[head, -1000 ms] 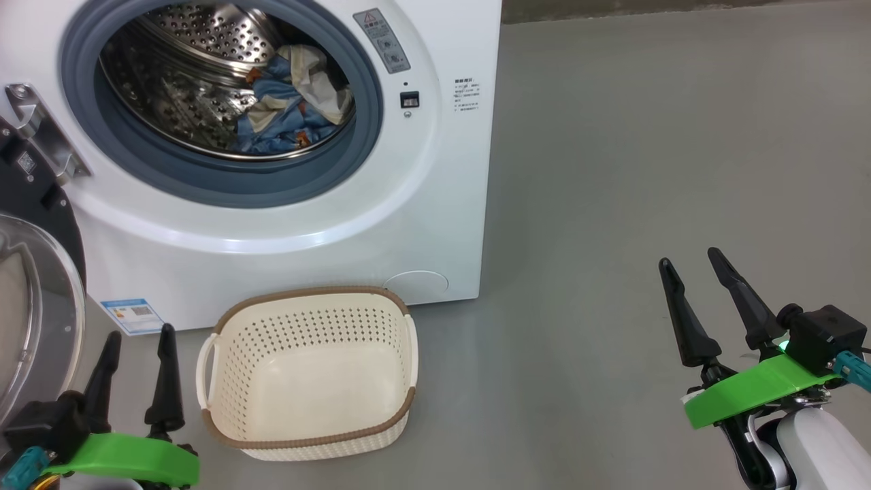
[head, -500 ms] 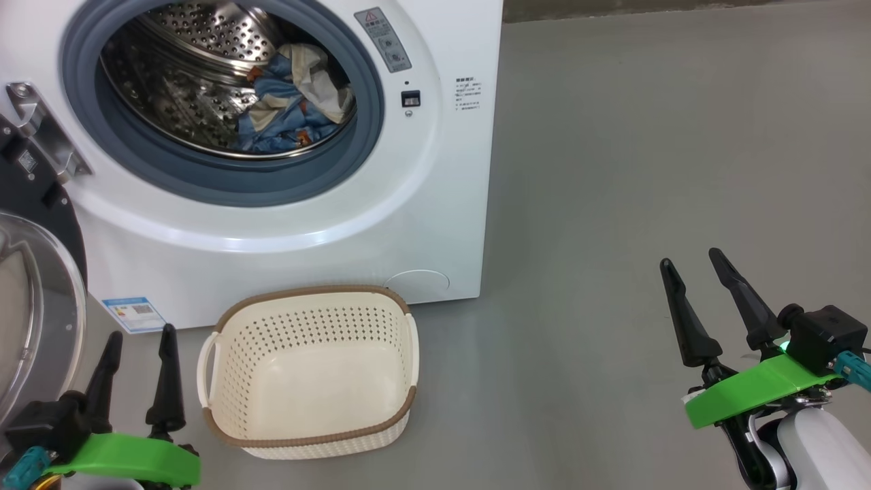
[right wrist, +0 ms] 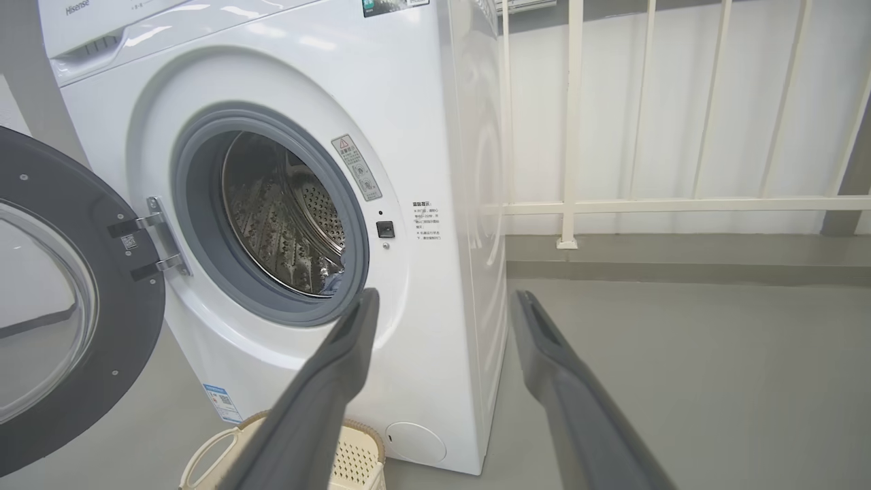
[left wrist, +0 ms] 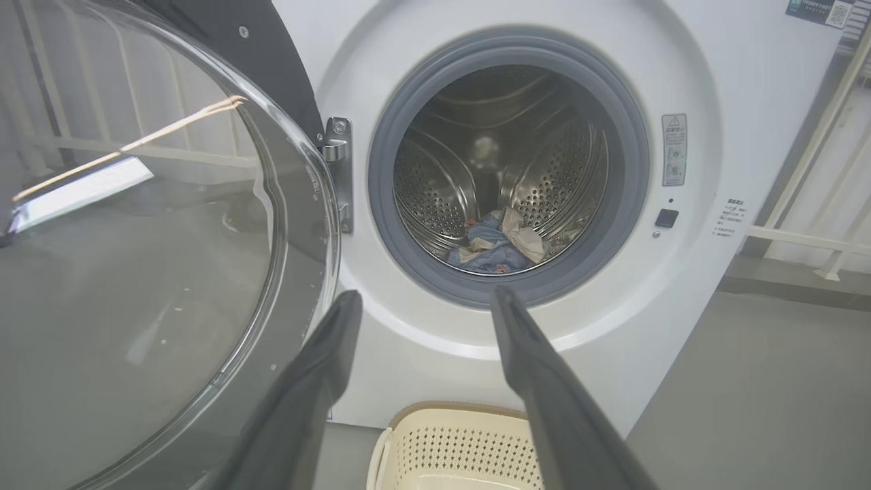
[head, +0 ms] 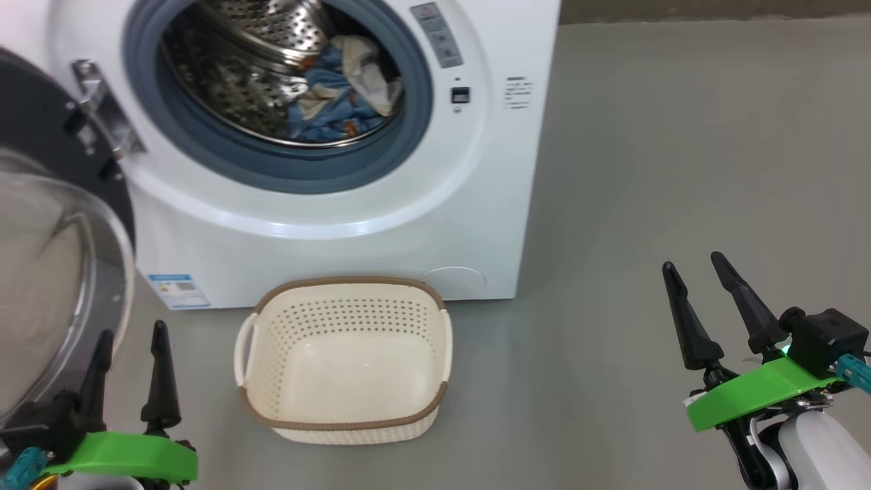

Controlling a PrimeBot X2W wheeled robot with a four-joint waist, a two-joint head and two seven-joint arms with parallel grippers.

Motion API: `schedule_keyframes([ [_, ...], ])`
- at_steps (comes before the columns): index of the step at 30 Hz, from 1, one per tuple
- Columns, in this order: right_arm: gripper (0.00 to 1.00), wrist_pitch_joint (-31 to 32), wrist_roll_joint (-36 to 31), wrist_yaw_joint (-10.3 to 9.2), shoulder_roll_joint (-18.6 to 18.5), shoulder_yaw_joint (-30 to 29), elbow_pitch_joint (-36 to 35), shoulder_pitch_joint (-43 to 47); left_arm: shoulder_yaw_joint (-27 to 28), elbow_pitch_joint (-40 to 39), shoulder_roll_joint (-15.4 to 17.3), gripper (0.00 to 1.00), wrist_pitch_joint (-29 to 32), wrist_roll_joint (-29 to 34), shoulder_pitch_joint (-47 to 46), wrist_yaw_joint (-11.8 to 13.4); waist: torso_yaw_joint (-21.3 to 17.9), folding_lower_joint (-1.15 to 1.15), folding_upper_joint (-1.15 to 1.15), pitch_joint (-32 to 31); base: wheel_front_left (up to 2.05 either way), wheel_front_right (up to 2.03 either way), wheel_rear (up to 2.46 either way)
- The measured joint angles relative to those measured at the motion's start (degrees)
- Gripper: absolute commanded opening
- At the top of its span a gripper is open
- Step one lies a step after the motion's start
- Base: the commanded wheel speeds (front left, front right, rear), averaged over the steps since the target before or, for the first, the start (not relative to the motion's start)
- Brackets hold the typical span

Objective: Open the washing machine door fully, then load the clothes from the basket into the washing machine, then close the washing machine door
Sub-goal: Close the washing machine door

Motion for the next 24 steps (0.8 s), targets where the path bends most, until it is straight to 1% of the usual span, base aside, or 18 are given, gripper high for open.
schedule_keyframes([
  [5,1.00,0.00,0.01,0.00,-0.01,0.21,0.27,0.00,0.02,0.00,-0.53,1.00,0.00,1.66,0.03,0.99,2.89,0.00,0.00,-0.14,0.00,0.00,0.00],
  [11,1.00,0.00,0.12,0.00,-0.01,0.51,0.55,0.00,-0.05,0.01,-0.60,1.00,0.01,2.38,0.94,2.67,6.80,0.00,0.00,-0.42,0.00,0.00,0.00],
  [15,1.00,0.00,0.20,0.00,-0.01,0.68,0.78,0.00,-0.24,0.02,-0.57,1.00,0.07,2.67,1.15,3.32,9.42,0.00,0.00,-0.64,0.00,0.00,0.00],
  [24,1.00,0.00,1.62,0.00,0.03,0.98,0.92,0.01,-0.47,0.65,-0.37,1.00,0.08,2.59,1.14,3.22,14.86,0.00,0.00,-1.08,0.00,0.00,0.00],
])
